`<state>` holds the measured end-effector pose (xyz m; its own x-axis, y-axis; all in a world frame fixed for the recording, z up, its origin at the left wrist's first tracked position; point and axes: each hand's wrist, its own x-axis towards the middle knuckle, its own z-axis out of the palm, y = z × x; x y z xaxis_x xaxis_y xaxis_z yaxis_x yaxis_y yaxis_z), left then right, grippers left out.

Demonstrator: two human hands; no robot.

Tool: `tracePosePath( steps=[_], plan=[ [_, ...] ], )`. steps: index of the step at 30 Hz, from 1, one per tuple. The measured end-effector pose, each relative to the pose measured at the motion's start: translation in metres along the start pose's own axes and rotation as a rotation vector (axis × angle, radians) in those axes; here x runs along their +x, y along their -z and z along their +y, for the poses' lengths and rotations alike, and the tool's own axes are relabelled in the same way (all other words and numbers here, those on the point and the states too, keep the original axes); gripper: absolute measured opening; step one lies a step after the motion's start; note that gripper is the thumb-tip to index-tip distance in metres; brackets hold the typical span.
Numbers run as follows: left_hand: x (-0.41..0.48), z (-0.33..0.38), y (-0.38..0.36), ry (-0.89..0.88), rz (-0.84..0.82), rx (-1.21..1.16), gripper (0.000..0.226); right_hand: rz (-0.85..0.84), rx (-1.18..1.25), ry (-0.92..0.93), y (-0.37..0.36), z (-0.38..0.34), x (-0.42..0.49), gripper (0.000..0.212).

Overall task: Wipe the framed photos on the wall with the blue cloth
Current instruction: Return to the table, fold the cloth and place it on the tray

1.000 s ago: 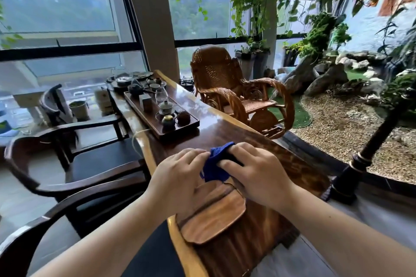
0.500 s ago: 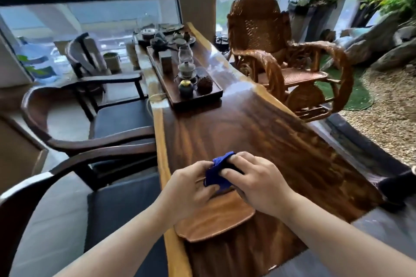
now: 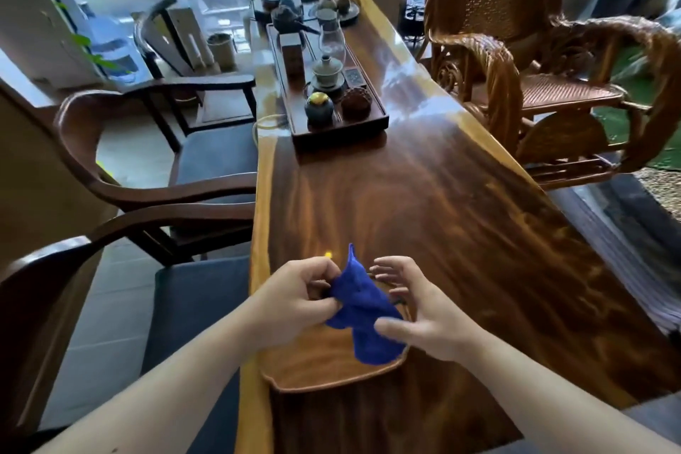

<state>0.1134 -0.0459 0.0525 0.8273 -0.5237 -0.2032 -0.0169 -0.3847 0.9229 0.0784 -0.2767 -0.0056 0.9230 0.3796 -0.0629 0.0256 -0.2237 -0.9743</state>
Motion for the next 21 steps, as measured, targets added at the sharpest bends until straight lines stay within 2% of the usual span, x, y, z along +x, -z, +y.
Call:
tracePosePath(
  steps=[3, 6, 11, 16, 21],
  plan=[
    [0.0, -0.011, 0.0, 0.065, 0.041, -0.184, 0.016, -0.013, 0.391, -0.345, -0.003, 0.027, 0.004, 0.076],
    [-0.002, -0.027, 0.0, 0.139, 0.119, -0.367, 0.018, -0.045, 0.604, -0.558, -0.009, 0.04, 0.002, 0.058],
    [-0.009, -0.057, 0.002, 0.267, 0.22, -0.397, 0.02, 0.113, 0.597, -0.467, -0.011, 0.05, 0.006, 0.031],
    [-0.02, -0.086, -0.004, 0.376, 0.238, -0.358, 0.023, 0.173, 0.345, -0.38, -0.011, 0.051, 0.016, 0.027],
    [-0.027, -0.105, -0.008, 0.38, 0.243, -0.305, 0.023, 0.116, 0.226, -0.298, -0.016, 0.055, 0.018, 0.03]
  ],
)
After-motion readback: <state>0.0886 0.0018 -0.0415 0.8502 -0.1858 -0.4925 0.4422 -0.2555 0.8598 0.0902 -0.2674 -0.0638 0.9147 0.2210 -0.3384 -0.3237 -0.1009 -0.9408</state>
